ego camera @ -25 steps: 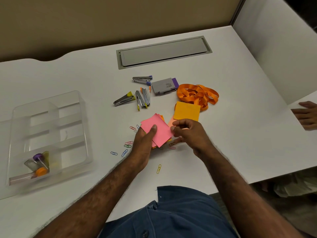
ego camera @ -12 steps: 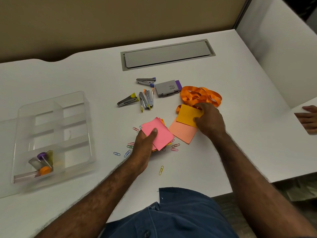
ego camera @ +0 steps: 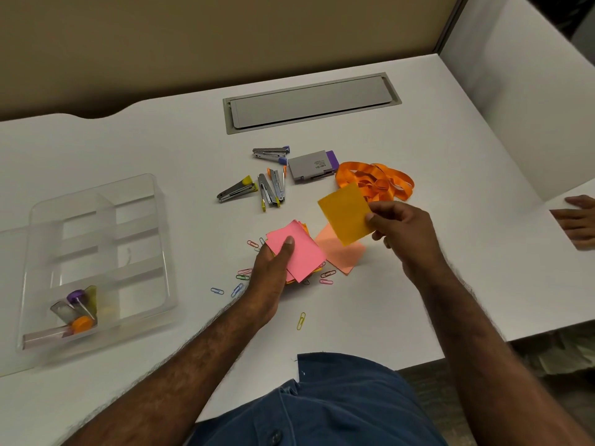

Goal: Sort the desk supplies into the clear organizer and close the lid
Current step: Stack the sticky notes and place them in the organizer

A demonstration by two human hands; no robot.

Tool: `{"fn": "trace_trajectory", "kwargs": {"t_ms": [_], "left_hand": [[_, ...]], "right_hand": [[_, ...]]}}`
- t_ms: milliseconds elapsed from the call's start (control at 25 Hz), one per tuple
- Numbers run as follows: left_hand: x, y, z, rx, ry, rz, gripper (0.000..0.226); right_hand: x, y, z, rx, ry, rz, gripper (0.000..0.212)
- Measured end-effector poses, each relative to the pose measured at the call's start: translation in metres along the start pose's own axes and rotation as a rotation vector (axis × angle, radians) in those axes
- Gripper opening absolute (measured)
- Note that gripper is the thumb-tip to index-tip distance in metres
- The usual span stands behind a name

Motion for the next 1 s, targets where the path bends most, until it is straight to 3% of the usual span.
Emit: {"fn": "trace_trajectory", "kwargs": {"t_ms": [200, 440, 600, 760, 1000], "left_hand": [[-0.006, -0.007, -0.012, 0.028, 0.035, 0.031, 0.072], [-0.005, -0.005, -0.005, 0.074, -0.003, -0.020, 0.066], [-0.003, -0.002, 0.003, 0.049, -0.030, 0.004, 0.063], [-0.007, 0.000, 0.003, 0.031, -0.034, 0.010, 0.060], [-0.012, -0.002, 0.004, 0.060, -0.050, 0.003, 0.060]], "right_hand": [[-0.025, 0.000, -0.036, 0.084, 0.195, -0.073, 0.019], [-0.029, -0.009, -0.057, -0.049, 0.222, -0.018, 0.012], [-0.013, -0.020, -0.043, -0.401, 0.032, 0.040, 0.034], [-0.006, -0.036, -0.047, -0.749, 0.134, 0.012, 0.071], [0.003, -0.046, -0.049, -0.770, 0.170, -0.171, 0.076]]}}
Point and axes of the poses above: each hand's wrist, its own x-axis towards the middle knuckle, its own z-axis out of the back of the hand, y = z × x, the point moved 4 cm from there along x, towards the middle knuckle, and after that the axes turned 3 degrees about z, right-handed, at the moved point
